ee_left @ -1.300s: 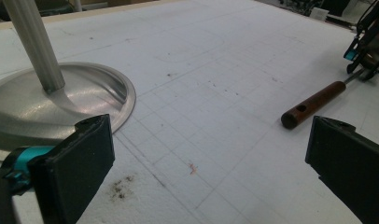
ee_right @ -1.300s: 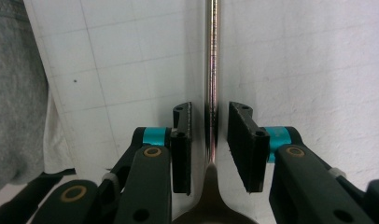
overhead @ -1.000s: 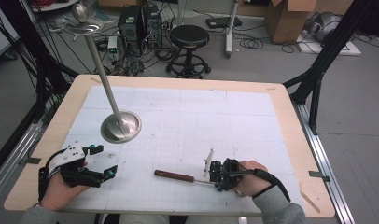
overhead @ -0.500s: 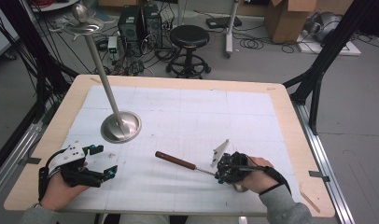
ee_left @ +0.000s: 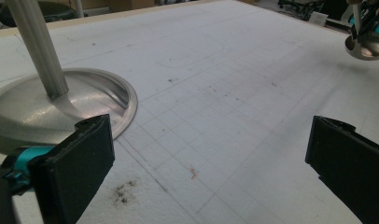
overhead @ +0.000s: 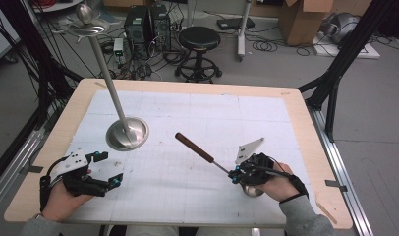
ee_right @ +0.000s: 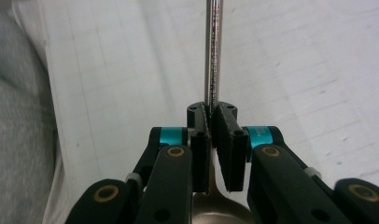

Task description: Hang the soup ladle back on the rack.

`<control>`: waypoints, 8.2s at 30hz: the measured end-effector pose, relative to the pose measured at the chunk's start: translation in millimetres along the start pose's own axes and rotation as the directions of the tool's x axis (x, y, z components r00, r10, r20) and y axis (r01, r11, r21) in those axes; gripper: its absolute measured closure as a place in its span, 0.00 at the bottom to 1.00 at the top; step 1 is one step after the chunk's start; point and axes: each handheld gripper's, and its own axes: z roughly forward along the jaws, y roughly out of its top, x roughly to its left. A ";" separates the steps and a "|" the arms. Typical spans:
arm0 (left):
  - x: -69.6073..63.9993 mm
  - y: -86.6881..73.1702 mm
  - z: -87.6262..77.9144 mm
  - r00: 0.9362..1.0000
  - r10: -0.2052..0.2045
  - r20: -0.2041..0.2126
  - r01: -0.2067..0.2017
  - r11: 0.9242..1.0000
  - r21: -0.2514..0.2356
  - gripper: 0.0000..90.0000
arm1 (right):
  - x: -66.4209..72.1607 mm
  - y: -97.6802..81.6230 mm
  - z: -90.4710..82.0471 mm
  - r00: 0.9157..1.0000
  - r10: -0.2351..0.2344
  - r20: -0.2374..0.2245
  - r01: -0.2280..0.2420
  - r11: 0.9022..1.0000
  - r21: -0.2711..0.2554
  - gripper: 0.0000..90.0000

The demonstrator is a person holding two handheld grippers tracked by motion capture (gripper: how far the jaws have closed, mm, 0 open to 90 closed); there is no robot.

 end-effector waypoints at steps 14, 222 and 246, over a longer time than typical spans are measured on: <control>-0.9 1.1 3.3 1.000 0.008 0.005 -0.008 1.000 0.002 0.02 | -4.8 -6.2 -23.1 0.999 0.050 0.006 -0.047 0.961 -0.273 0.94; -9.8 1.3 -2.4 1.000 -0.003 -0.002 0.003 0.999 -0.032 0.02 | -20.2 260.8 77.4 0.983 0.134 0.128 -0.044 0.840 -0.541 0.94; -5.8 -2.9 -14.3 0.999 -0.027 -0.035 0.026 0.999 -0.041 0.02 | -22.8 275.0 87.0 0.984 0.124 0.129 -0.042 0.861 -0.506 0.94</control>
